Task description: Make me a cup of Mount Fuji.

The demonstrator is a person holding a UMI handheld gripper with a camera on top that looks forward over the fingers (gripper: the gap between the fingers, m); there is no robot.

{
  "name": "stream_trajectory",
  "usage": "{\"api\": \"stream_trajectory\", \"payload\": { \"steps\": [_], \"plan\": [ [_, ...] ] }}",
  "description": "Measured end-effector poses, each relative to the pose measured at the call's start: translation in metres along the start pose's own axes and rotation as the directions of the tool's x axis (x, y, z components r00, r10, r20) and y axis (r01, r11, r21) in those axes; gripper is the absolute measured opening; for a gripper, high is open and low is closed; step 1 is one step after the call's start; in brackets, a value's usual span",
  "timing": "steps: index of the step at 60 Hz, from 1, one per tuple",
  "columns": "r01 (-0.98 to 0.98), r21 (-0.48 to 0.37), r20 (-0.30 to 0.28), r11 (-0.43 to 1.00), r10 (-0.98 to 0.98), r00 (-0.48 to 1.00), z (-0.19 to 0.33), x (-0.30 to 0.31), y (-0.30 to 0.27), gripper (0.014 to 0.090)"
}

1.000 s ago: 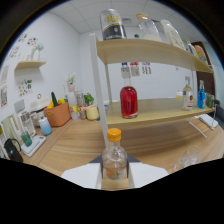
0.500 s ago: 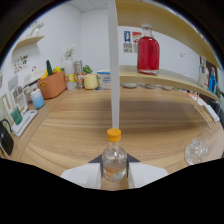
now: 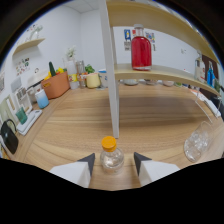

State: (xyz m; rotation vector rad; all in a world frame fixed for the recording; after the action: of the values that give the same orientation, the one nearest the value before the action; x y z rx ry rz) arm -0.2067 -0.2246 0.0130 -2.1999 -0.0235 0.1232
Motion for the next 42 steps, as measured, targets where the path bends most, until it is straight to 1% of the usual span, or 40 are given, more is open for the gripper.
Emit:
{"api": "stream_trajectory", "payload": {
  "steps": [1, 2, 5, 13, 20, 30, 35, 42],
  "plan": [
    [-0.001, 0.002, 0.006, 1.0, 0.001, 1.0, -0.003, -0.001, -0.001, 0.0768],
    [-0.002, 0.006, 0.011, 1.0, 0.002, 1.0, -0.006, -0.002, -0.002, 0.0799],
    [0.001, 0.023, 0.019, 1.0, -0.001, 1.0, -0.017, -0.003, -0.007, 0.0861],
    [0.028, 0.09, 0.042, 0.996, -0.032, 0.999, -0.058, 0.0, -0.033, 0.0852],
    [0.044, 0.166, 0.055, 0.985, -0.054, 0.997, -0.101, 0.016, -0.061, 0.0857],
    [0.081, 0.259, 0.029, 0.963, -0.091, 0.995, -0.149, 0.072, -0.082, 0.0857],
    [0.092, 0.271, 0.004, 0.958, -0.096, 0.995, -0.161, 0.109, -0.081, 0.0854],
    [0.085, 0.239, -0.025, 0.967, -0.081, 0.996, -0.164, 0.163, -0.068, 0.0852]
  ]
}}
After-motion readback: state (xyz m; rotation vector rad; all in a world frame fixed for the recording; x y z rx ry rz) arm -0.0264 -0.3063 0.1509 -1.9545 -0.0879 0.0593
